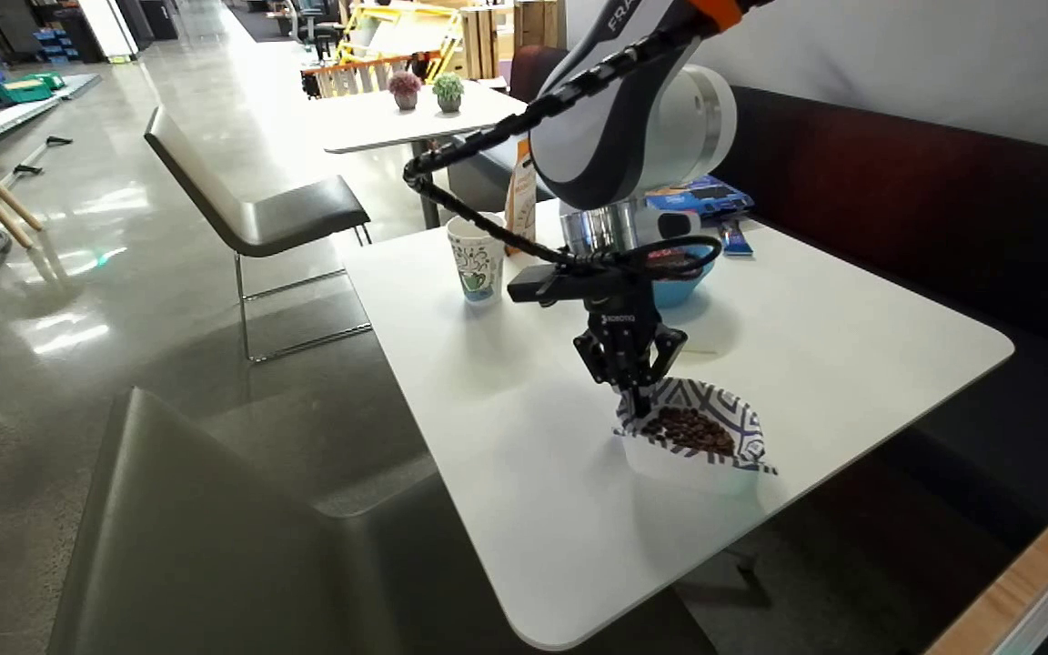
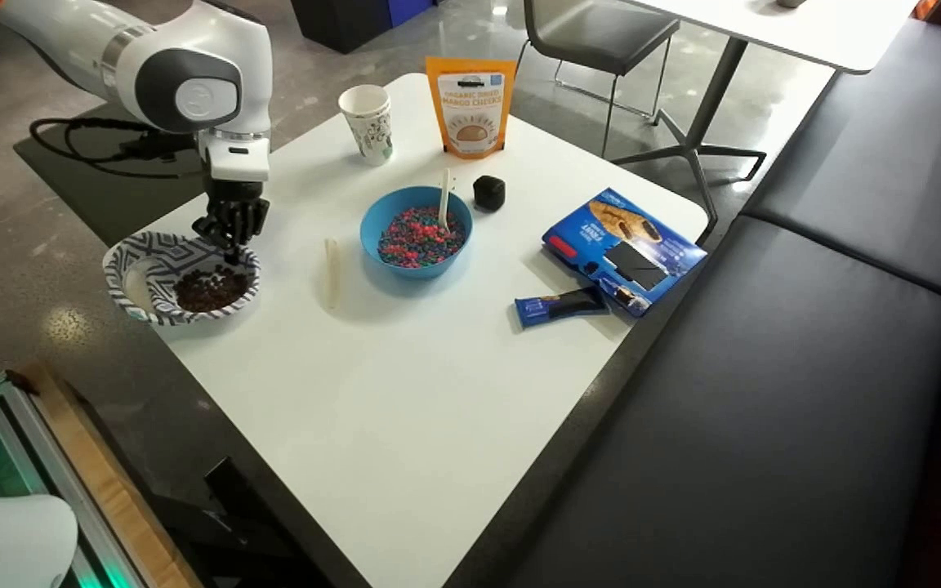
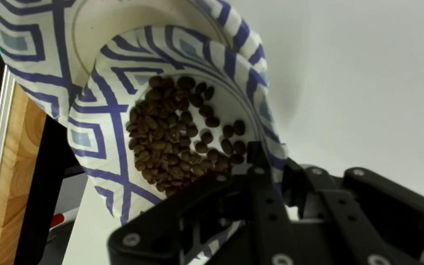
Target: Place one paper plate on top of another then place them inside the blue bowl
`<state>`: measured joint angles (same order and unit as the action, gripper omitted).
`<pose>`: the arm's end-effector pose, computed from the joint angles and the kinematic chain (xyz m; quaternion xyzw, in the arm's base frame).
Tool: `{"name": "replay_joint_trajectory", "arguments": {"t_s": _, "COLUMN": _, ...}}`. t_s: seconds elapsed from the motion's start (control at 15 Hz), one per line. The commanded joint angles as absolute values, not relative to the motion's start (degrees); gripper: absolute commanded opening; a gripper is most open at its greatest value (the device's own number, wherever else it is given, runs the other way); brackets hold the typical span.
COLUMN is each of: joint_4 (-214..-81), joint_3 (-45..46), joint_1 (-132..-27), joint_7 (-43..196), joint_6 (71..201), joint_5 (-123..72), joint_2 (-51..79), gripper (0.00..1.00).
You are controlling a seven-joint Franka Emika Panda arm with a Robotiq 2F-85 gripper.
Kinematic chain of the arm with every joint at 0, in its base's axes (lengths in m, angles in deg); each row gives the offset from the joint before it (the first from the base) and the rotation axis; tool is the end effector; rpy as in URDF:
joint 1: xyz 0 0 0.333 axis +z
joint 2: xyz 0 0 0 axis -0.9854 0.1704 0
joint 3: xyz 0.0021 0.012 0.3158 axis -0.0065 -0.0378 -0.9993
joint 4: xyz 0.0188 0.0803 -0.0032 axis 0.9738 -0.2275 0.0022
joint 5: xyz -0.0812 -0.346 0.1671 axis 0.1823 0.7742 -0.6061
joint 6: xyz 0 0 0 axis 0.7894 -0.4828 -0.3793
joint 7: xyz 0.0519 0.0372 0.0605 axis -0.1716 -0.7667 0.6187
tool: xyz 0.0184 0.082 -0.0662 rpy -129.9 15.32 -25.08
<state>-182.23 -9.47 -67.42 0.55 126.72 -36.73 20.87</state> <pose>0.4677 0.1682 0.1658 0.8105 -0.5412 -0.1905 0.1180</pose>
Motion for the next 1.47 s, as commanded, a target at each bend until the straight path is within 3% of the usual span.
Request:
{"name": "replay_joint_trajectory", "arguments": {"t_s": 0.0, "joint_4": -180.6, "joint_3": -8.9, "joint_1": -65.4, "joint_7": -3.2, "joint_6": 127.3, "joint_5": -36.6, "joint_2": 22.3, "gripper": 0.02}}
{"name": "replay_joint_trajectory", "arguments": {"t_s": 1.4, "joint_4": -180.1, "joint_3": -8.5, "joint_1": -64.0, "joint_7": -15.6, "joint_6": 120.8, "joint_5": -29.6, "joint_2": 16.0, "gripper": 0.02}}
